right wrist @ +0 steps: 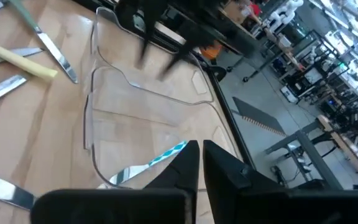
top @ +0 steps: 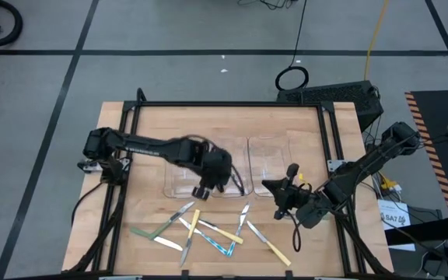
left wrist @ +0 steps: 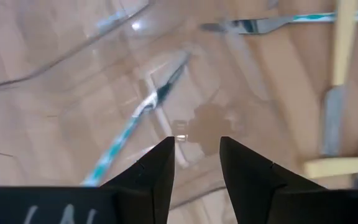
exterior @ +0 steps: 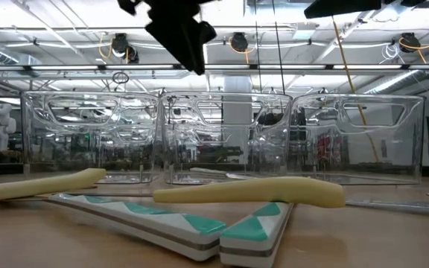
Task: Sort silverware by color (type)
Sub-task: Put the left blue knife into the middle transparent bin
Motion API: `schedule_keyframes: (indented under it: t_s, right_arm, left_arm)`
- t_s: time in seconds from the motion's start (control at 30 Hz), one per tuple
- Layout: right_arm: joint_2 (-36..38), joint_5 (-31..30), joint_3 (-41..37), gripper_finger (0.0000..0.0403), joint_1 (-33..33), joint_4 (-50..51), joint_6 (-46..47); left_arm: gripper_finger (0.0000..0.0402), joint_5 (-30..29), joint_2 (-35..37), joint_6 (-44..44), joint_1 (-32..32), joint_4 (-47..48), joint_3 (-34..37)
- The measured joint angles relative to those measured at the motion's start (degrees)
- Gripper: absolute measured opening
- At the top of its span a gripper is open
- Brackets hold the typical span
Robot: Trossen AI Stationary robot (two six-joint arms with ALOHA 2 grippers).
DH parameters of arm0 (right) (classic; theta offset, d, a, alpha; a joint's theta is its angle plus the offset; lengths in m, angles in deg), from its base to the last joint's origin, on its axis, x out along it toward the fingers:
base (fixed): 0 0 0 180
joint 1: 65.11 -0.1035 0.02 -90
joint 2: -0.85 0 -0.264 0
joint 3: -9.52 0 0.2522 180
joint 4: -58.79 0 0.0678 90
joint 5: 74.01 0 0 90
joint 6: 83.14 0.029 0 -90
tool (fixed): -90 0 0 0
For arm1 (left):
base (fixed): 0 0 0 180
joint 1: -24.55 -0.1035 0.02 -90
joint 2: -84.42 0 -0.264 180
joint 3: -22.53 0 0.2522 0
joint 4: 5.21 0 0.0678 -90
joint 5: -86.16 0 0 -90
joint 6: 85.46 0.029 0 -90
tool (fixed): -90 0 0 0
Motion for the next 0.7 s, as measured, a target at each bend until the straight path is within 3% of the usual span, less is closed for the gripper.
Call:
schedule_keyframes:
  t_s: [0.23, 0.4, 0.7]
  right_arm:
    - [0.0, 8.9, 0.0, 0.0016, -0.1, 0.5, 2.8]
    - [0.0, 14.5, 0.0, 0.0016, -0.2, 0.3, 7.1]
    - [0.0, 16.7, 0.0, 0.0016, -1.0, -0.3, 15.7]
  left_arm:
    - [0.0136, -1.6, -0.7, -7.5, 10.3, 0.8, 0.1]
    - [0.0136, -2.0, -0.9, -11.8, 17.5, -4.5, 0.1]
    - [0.0136, -5.0, -5.3, -16.0, 24.1, -7.1, 0.1]
